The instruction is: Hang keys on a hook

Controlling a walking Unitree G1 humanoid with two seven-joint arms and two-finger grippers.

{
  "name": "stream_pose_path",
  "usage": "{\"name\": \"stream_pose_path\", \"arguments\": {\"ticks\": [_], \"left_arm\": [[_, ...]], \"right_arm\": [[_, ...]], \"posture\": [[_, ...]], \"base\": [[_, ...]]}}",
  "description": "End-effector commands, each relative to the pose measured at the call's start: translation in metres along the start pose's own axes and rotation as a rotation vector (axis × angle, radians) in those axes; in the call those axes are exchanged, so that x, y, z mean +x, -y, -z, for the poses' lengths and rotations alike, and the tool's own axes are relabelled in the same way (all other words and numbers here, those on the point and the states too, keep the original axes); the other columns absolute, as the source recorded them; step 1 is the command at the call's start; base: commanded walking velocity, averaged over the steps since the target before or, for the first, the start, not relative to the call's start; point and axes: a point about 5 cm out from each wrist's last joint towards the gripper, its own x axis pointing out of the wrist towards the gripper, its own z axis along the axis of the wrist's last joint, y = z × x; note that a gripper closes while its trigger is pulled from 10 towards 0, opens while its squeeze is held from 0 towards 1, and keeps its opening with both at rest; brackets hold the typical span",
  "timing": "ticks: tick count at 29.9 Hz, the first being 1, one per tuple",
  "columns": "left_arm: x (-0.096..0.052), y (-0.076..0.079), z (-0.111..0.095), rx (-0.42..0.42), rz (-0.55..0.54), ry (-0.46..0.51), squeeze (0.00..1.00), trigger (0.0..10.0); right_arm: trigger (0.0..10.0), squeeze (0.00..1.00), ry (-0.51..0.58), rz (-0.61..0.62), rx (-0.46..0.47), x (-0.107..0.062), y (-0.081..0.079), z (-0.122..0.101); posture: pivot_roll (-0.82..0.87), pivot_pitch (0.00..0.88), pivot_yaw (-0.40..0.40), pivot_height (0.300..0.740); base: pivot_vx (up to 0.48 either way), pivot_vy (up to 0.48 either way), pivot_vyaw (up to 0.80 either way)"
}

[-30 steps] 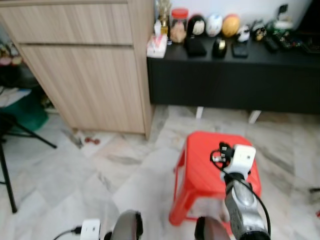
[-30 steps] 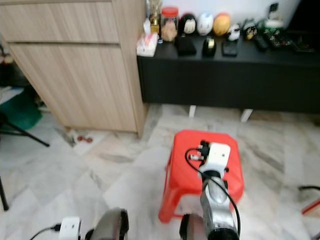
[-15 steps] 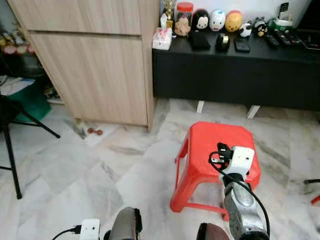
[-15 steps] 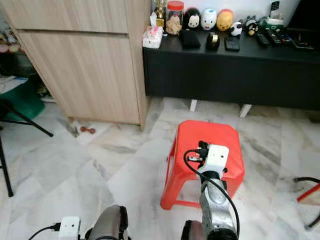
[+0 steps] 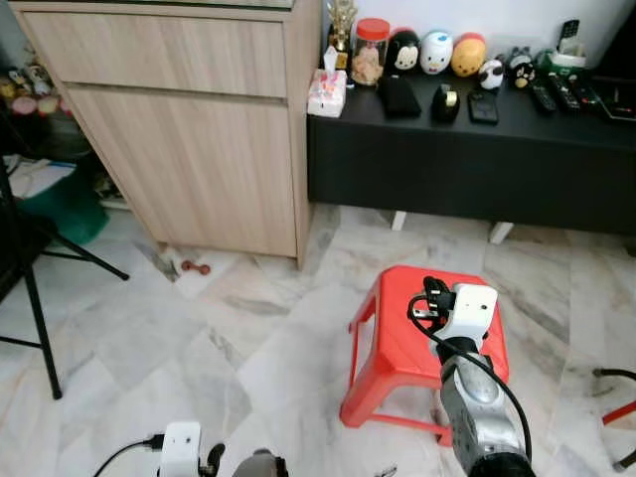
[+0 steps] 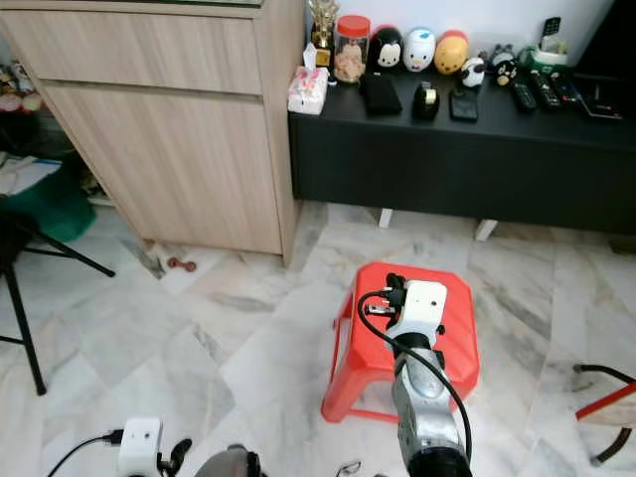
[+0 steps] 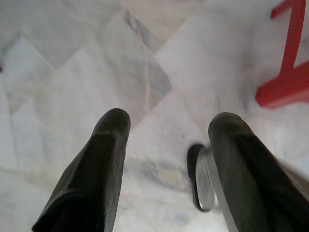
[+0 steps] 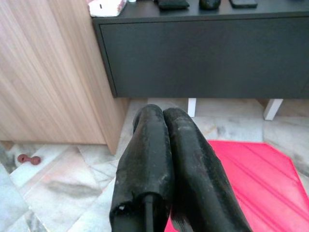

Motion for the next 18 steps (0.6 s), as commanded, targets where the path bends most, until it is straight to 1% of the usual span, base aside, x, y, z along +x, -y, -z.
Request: {"name": "stream_pose_path", "arguments": {"ticks": [1, 5, 8, 9, 10, 11, 13, 14, 17, 18], "left_arm": [[-0.001, -0.004, 0.000, 0.010, -0.012, 0.008, 0.00, 10.0], [0.004, -0.005, -0.016, 0.015, -0.019, 0.077, 0.00, 10.0], [0.009, -0.008, -0.034, 0.032, -0.024, 0.153, 0.00, 10.0], [0.011, -0.008, -0.043, 0.041, -0.017, 0.190, 0.00, 10.0], [0.011, -0.008, -0.043, 0.041, -0.017, 0.190, 0.00, 10.0], [0.014, -0.007, -0.059, 0.065, 0.005, 0.260, 0.00, 10.0], [0.016, -0.004, -0.077, 0.106, 0.027, 0.337, 0.00, 10.0], [0.016, -0.001, -0.090, 0.140, 0.047, 0.397, 0.00, 10.0], [0.016, 0.000, -0.096, 0.152, 0.057, 0.421, 0.00, 10.0], [0.017, 0.003, -0.107, 0.156, 0.082, 0.466, 0.00, 10.0]], "right_arm": [[10.0, 0.00, -0.019, -0.001, -0.013, -0.001, 0.002, 0.001], [10.0, 0.00, -0.001, -0.016, -0.010, 0.002, 0.001, -0.005], [10.0, 0.00, 0.003, -0.018, -0.014, 0.003, 0.002, -0.009], [10.0, 0.00, -0.002, -0.020, -0.017, 0.004, 0.002, -0.009], [10.0, 0.00, -0.002, -0.020, -0.017, 0.004, 0.002, -0.009], [10.0, 0.00, -0.022, -0.028, -0.029, 0.005, 0.003, -0.009], [10.0, 0.00, -0.045, -0.046, -0.050, 0.006, 0.003, -0.008], [10.0, 0.00, -0.061, -0.058, -0.077, 0.007, 0.003, -0.008], [10.0, 0.00, -0.071, -0.062, -0.090, 0.007, 0.003, -0.008], [10.0, 0.00, -0.101, -0.110, -0.119, 0.008, 0.000, -0.009]], "posture": [[0.16, 0.142, -0.044, 0.740], [0.16, 0.147, -0.046, 0.740], [0.15, 0.149, -0.047, 0.740], [0.15, 0.153, -0.049, 0.740], [0.15, 0.153, -0.049, 0.740], [0.15, 0.154, -0.049, 0.740], [0.15, 0.152, -0.051, 0.740], [0.15, 0.149, -0.051, 0.740], [0.16, 0.143, -0.050, 0.740], [0.15, 0.134, -0.050, 0.740]], "base": [[0.000, 0.000, 0.00], [0.000, 0.000, 0.00], [0.000, 0.000, 0.00], [0.000, 0.000, 0.00], [0.000, 0.000, 0.00], [0.000, 0.000, 0.00], [0.000, 0.000, 0.00], [0.000, 0.000, 0.00], [0.000, 0.000, 0.00], [0.000, 0.000, 0.00]]}}
